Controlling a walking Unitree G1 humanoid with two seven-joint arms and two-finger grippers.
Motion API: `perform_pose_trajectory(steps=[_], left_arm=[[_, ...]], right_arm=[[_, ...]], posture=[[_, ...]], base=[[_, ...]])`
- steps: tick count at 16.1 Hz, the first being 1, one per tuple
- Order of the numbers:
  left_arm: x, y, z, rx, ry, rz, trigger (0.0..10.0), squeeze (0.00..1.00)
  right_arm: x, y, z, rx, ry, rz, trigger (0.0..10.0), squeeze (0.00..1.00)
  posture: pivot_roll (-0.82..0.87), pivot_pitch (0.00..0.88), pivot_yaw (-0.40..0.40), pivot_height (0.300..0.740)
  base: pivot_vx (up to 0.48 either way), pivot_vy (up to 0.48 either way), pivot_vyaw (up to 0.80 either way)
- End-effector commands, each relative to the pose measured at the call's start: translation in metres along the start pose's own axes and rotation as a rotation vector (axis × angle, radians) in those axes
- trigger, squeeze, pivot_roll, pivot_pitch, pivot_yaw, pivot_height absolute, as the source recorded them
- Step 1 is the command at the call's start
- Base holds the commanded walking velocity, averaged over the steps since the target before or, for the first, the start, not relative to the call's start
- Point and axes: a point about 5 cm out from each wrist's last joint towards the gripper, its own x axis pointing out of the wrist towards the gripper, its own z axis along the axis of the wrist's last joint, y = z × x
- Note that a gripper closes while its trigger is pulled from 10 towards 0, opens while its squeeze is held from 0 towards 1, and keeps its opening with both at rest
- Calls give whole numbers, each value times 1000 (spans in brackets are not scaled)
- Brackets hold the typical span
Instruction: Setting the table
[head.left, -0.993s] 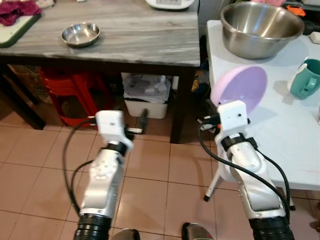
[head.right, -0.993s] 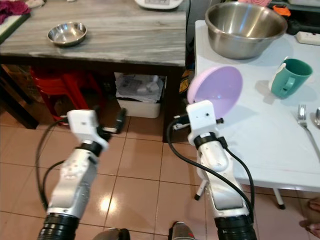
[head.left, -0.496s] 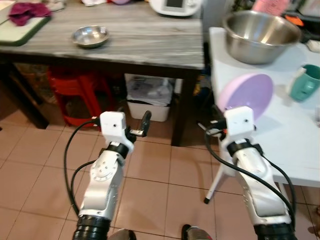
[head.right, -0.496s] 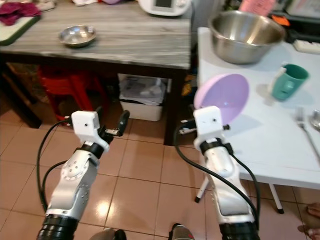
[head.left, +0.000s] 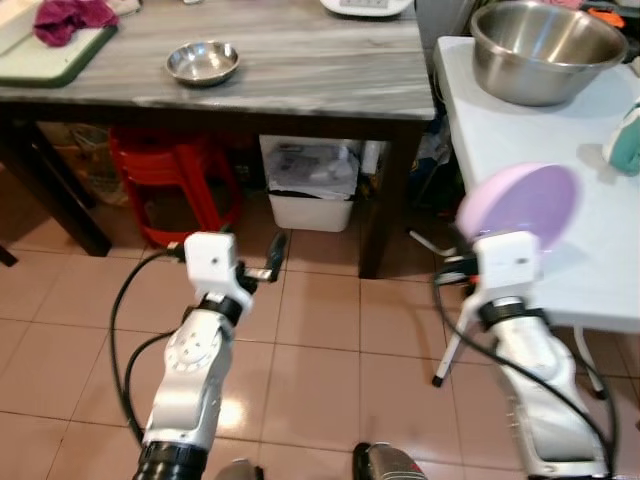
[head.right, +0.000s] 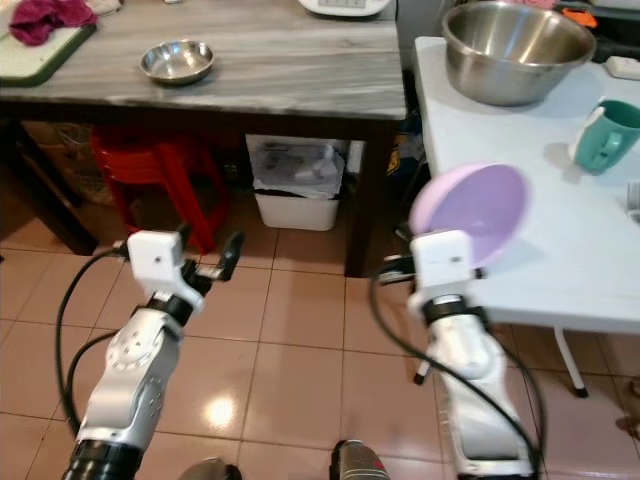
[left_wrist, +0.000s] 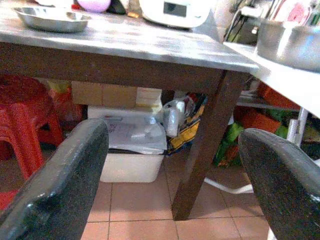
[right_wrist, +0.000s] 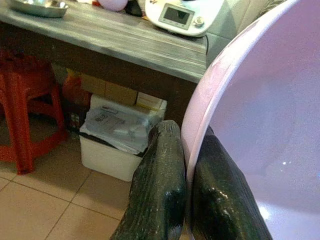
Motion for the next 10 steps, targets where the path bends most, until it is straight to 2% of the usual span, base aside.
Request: perform_pose_trajectory(steps=[1, 8, 10], left_arm=[[-4, 7, -2, 18, 17, 24, 10000, 0], [-4, 6, -2, 24, 20, 20, 10000, 0], [-3, 6, -3, 27, 20, 22, 10000, 0]], right_arm=[[2, 7, 11, 18, -45, 19, 10000, 0], [-1, 8, 9, 21, -35, 9, 10000, 0], [-1, 8, 9, 18, -36, 10, 10000, 0]], posture=[[-183, 203, 7, 740], [-183, 206, 9, 740], [-183, 206, 9, 740]], base=[[0, 442, 0], [0, 442, 0], [0, 444, -631]])
